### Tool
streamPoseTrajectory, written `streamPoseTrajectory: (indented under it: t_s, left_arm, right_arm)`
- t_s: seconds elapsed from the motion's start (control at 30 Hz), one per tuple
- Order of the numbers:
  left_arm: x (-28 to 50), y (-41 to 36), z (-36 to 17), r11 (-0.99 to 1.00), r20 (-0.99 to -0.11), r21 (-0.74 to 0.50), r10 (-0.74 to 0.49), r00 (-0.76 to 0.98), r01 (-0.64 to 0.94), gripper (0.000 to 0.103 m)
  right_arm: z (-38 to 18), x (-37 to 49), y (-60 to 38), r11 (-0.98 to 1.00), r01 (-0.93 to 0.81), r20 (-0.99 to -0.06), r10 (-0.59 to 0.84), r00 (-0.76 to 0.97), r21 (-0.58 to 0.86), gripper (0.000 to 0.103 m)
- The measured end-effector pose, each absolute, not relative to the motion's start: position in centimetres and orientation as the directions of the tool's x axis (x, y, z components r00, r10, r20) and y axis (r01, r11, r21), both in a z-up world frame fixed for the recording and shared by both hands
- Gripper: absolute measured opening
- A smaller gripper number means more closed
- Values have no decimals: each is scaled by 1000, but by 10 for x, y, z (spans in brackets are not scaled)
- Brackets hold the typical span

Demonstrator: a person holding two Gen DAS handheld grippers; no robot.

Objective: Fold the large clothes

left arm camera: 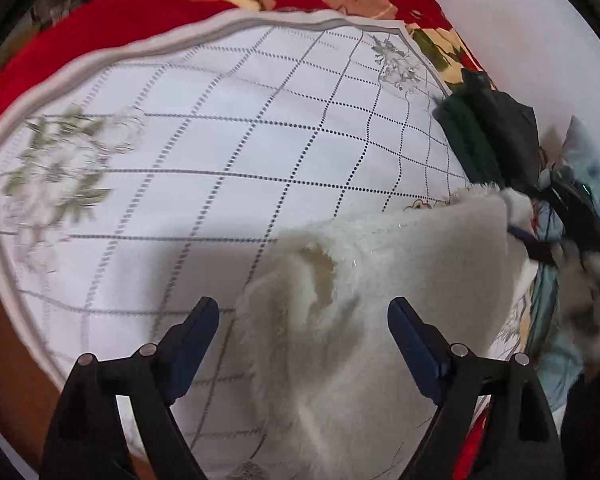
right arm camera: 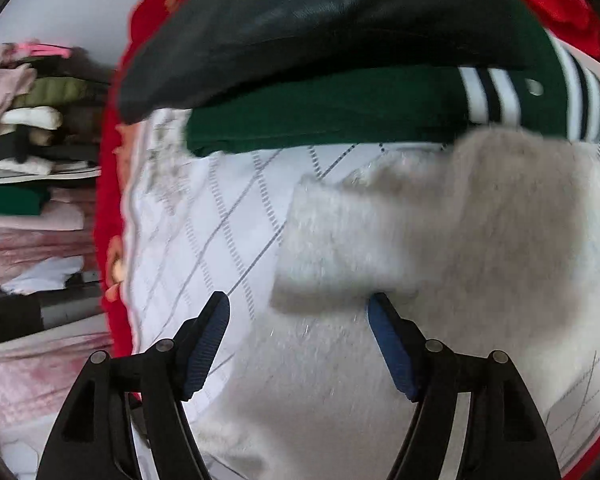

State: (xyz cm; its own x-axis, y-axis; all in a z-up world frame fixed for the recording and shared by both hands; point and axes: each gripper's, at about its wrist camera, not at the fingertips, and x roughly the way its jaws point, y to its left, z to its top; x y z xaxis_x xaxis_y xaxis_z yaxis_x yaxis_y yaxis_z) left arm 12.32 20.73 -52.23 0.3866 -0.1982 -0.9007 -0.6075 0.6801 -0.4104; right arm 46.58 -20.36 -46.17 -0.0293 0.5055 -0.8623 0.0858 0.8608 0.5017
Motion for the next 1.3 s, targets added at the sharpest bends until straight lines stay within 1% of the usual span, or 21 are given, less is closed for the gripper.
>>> streamPoseTrajectory:
  t_s: [0.07, 0.17, 0.2, 0.23, 0.27, 0.3, 0.37, 0.5, 0.6, 0.7, 0.8, 0.87, 0.9, 0.93, 0.97, 1.1, 1.13, 1.17, 1.23, 1.27, 1.3]
  left_arm:
    - [136, 206, -536, 679, -898, -419, -210, 388, -603, 86]
    - [165, 201, -561, 671, -889, -445, -256, 379, -592, 85]
    - [172, 201, -567, 682, -901, -421, -240, 361, -598, 78]
    - [177, 199, -569, 692, -905, -409, -222, 364, -595, 59]
    - [179, 196, -567, 707, -910, -389, -197, 364, -591, 24]
    - [179, 194, -562, 718, -916, -370, -176, 360, -590, 21]
    - [170, 194, -546, 721, -903, -380, -154, 401, -579, 15]
    - [134, 194, -501, 689, -878, -424, -152, 455, -588, 14]
    - [104, 196, -485, 661, -886, -420, -153, 437, -622, 13]
    - [90, 199, -504, 655, -917, -372, -150, 370, -658, 13]
    - [98, 207, -536, 643, -933, -345, -157, 322, -684, 13]
    - [100, 212, -553, 655, -943, -320, -148, 299, -685, 14]
    - [102, 213, -559, 663, -946, -312, -149, 289, -681, 14]
    - [103, 214, -566, 670, -948, -307, -149, 282, -676, 14]
    - [104, 213, -569, 675, -948, -305, -149, 281, -671, 14]
    - [108, 209, -572, 717, -947, -302, -149, 285, -629, 17]
    - [108, 209, -572, 720, -947, -304, -156, 281, -624, 17]
    - [108, 210, -572, 719, -947, -306, -162, 277, -624, 18]
    - [107, 215, -567, 709, -945, -317, -180, 273, -630, 22]
    - [108, 217, -565, 700, -943, -325, -190, 272, -636, 26]
    - [105, 220, -559, 683, -936, -347, -205, 287, -643, 26]
  right_arm:
    - [-451, 447, -220, 843, 109, -846, 532, -24, 527, 74]
    - [-441, 416, -250, 836, 155, -846, 532, 3, 526, 74]
    - [-440, 407, -259, 835, 176, -850, 527, 14, 521, 74]
    - [-439, 401, -268, 834, 192, -851, 524, 20, 518, 74]
    - [-439, 391, -281, 829, 222, -854, 520, 30, 513, 74]
    - [-439, 385, -289, 827, 237, -855, 517, 34, 509, 74]
    - [-446, 375, -306, 829, 276, -867, 497, 34, 486, 74]
    - [-461, 371, -322, 833, 323, -883, 468, 25, 450, 74]
    - [-460, 377, -316, 850, 305, -897, 442, 31, 430, 74]
    - [-450, 390, -301, 888, 259, -923, 381, 51, 381, 74]
    - [-442, 410, -279, 902, 217, -927, 369, 65, 374, 73]
    - [-441, 426, -259, 915, 177, -932, 354, 82, 363, 66]
    - [-443, 434, -250, 924, 159, -937, 340, 82, 349, 56]
    - [-452, 444, -238, 930, 148, -941, 330, 72, 337, 52]
    - [-464, 454, -227, 935, 145, -946, 320, 56, 325, 51]
    - [-524, 485, -195, 978, 97, -981, 187, -45, 182, 52]
    - [-529, 490, -190, 985, 69, -985, 161, -58, 157, 52]
    - [-528, 494, -183, 992, 28, -989, 127, -74, 125, 52]
    - [-515, 496, -179, 993, -27, -990, 114, -86, 117, 52]
    - [-503, 494, -183, 989, -44, -988, 135, -79, 139, 52]
    - [-489, 490, -192, 982, -45, -981, 182, -67, 185, 53]
